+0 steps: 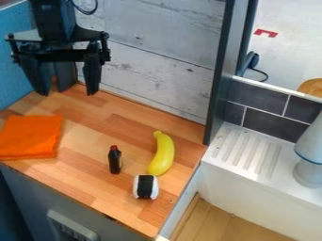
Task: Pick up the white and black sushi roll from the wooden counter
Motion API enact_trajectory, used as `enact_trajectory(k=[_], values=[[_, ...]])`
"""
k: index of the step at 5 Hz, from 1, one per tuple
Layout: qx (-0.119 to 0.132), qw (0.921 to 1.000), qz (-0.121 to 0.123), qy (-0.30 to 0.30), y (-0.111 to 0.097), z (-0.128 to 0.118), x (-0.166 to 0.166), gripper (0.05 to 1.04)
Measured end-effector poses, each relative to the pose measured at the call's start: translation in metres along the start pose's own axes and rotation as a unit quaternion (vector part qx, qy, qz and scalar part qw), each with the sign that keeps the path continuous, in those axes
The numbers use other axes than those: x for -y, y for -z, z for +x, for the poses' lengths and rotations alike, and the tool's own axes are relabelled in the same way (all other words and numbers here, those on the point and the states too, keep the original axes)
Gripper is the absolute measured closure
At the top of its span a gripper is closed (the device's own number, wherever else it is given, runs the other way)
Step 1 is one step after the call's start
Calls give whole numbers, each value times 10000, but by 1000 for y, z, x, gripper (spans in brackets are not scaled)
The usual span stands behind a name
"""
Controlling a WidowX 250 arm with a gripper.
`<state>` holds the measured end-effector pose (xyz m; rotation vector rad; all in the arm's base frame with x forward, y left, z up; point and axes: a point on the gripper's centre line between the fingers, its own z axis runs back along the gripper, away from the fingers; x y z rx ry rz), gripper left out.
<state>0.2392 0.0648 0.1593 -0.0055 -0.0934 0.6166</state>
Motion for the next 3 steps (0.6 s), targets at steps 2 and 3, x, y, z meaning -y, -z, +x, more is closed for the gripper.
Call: enact_trajectory(k=[2, 3], values=[[-115, 9999, 42, 0, 6, -2, -1, 83], [-108, 9999, 39, 38, 6, -1, 0, 83]])
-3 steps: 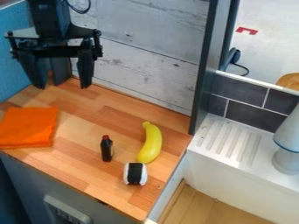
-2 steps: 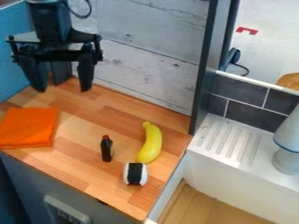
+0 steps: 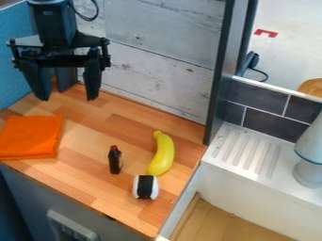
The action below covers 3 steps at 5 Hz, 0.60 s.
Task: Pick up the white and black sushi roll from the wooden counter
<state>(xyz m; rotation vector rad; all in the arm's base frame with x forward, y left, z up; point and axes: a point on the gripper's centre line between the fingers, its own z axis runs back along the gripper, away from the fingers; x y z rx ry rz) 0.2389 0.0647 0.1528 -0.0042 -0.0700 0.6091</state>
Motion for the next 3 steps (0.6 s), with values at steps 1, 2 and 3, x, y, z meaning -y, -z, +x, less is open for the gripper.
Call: enact_trajectory(k=[1, 2, 3], values=[[-274, 9925, 45, 1187, 30, 8, 14, 83], [-249, 9696, -221, 2423, 46, 13, 29, 83], [-303, 9334, -199, 3570, 59, 9, 47, 83]])
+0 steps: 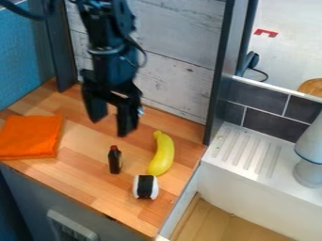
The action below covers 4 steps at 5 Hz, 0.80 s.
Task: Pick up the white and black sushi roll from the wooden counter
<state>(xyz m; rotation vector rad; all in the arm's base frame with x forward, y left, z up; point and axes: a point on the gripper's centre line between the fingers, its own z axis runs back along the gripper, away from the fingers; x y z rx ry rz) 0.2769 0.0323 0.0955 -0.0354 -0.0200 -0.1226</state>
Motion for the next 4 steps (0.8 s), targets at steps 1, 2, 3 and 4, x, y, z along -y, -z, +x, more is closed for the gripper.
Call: enact_trajectory(k=[1, 2, 3, 4], values=[[-35, 9923, 160, 1227, 7, 3, 8, 83], [-332, 9681, 592, 2414, 29, 12, 28, 83], [-392, 9495, 940, 2967, 47, 21, 42, 83], [-280, 9395, 1051, 3247, 71, 28, 49, 83]])
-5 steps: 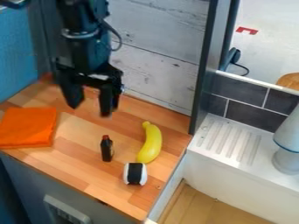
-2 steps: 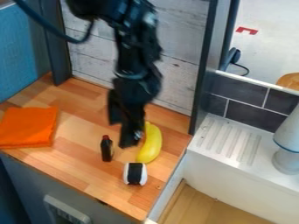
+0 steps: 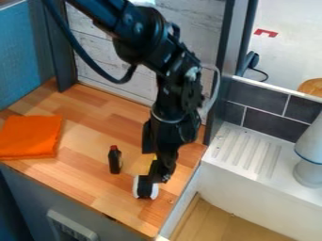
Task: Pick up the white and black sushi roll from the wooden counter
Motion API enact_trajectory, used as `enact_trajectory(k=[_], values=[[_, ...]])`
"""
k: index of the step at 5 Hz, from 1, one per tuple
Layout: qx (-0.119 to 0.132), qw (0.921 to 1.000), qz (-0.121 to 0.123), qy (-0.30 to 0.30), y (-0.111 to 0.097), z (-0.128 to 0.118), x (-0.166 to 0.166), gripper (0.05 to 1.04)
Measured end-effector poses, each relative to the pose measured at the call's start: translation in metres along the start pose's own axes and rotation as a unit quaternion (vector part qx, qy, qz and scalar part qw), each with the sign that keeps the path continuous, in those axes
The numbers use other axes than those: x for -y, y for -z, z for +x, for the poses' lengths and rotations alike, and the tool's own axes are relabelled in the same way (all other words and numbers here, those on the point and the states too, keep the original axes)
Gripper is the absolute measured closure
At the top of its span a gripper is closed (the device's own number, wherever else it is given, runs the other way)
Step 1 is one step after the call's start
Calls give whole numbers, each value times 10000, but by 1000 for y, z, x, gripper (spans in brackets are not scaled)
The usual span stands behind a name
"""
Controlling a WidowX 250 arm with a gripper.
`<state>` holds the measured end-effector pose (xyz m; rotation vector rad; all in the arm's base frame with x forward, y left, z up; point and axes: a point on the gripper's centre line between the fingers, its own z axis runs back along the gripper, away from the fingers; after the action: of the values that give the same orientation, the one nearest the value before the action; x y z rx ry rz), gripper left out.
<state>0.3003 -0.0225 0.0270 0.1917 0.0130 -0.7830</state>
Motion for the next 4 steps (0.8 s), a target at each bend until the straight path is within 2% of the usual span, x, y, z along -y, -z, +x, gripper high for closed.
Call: enact_trajectory(k=[1, 2, 3, 4], values=[[-138, 9997, -114, 138, 19, 1, 4, 83], [-201, 9995, -154, 188, 24, 0, 6, 83], [-151, 9996, -147, 163, 26, 0, 7, 83], [-225, 9993, -246, 196, 35, -2, 12, 119]])
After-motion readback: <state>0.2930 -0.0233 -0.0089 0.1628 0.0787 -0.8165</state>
